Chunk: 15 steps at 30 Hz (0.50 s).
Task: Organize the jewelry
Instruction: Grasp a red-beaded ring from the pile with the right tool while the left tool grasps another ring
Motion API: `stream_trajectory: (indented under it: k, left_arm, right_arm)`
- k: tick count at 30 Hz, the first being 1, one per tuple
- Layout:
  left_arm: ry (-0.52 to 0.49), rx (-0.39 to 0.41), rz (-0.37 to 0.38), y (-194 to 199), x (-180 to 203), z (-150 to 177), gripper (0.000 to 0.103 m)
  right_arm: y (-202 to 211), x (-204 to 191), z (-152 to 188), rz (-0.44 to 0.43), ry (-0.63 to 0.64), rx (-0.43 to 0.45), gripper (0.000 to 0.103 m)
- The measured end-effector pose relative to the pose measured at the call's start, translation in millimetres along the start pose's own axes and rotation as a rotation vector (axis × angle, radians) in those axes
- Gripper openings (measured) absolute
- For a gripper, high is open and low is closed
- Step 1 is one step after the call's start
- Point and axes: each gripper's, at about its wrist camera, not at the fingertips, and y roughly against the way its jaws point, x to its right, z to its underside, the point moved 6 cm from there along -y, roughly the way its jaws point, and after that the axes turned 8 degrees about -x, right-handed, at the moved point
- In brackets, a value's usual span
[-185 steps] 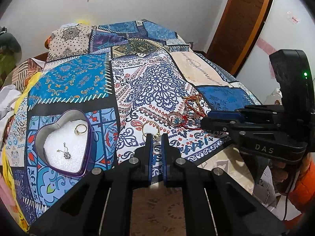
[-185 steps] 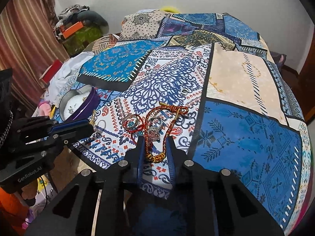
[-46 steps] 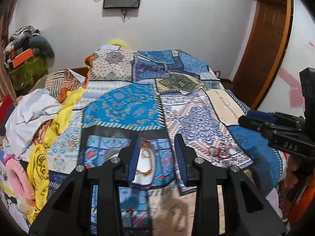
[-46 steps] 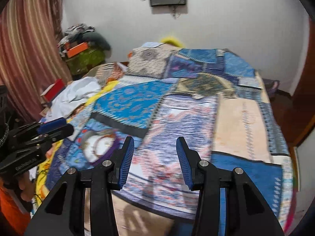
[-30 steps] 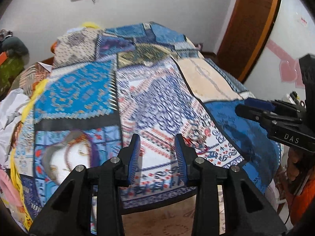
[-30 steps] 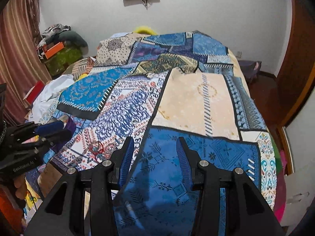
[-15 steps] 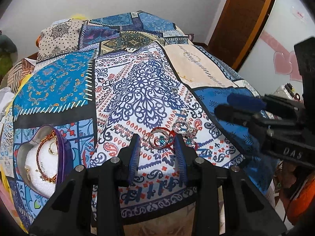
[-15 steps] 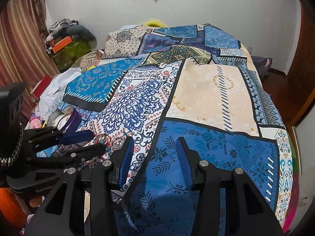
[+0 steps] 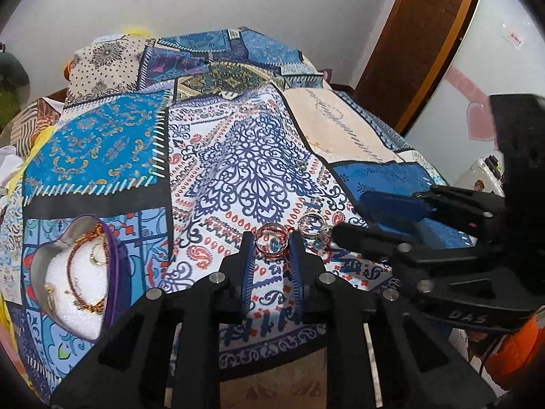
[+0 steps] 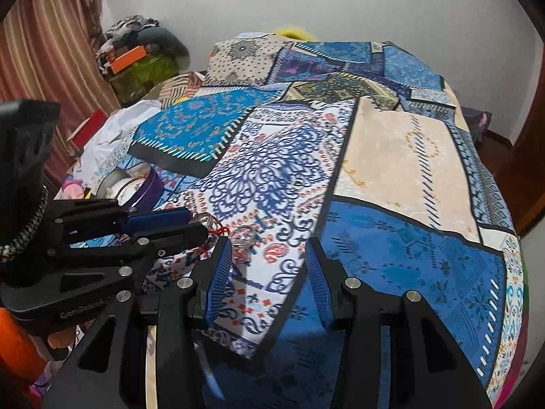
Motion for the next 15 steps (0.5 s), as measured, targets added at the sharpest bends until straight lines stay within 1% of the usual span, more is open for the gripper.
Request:
stream_trajectory:
  k: [4,5,6,10,11,12,15]
  left_arm:
    - [-0.001,0.018,-0.003,10,-3,1,0.019]
    - [0.000,0.019,-0.002,11,-5,2,0.019]
    - [-0.001,0.018,-0.001,12,-5,3,0.019]
    - [-0.001,0.011,-0.001,12,-8,7,0.019]
    - [-0.002,0.007,0.000,12,-8,8,0.019]
    - [-0.004,0.001,0.001,11,-8,9,0.019]
    - [-0.011,-0.019,-0.002,9,-9,14,0.019]
  right_arm:
    - [-5,-6,-2,-0.012,0.014,-0.008,0.041]
    - [-6,-8,-2,-0.015,0.017,-0.009,0.039]
    - [-7,-9,-3,-0.018,0.019,-0.011,0.034]
    - [-15,-11,-4,-0.026,0.019,-0.026,0.025]
    - [-18,-12,-3,-0.026,0.021,-0.035,0.019]
    - [-19,-12,-3,-0.027,0.024,-0.037,0.016]
    - [-19,-13,-3,-0.031,0.028,-0.027,0.015]
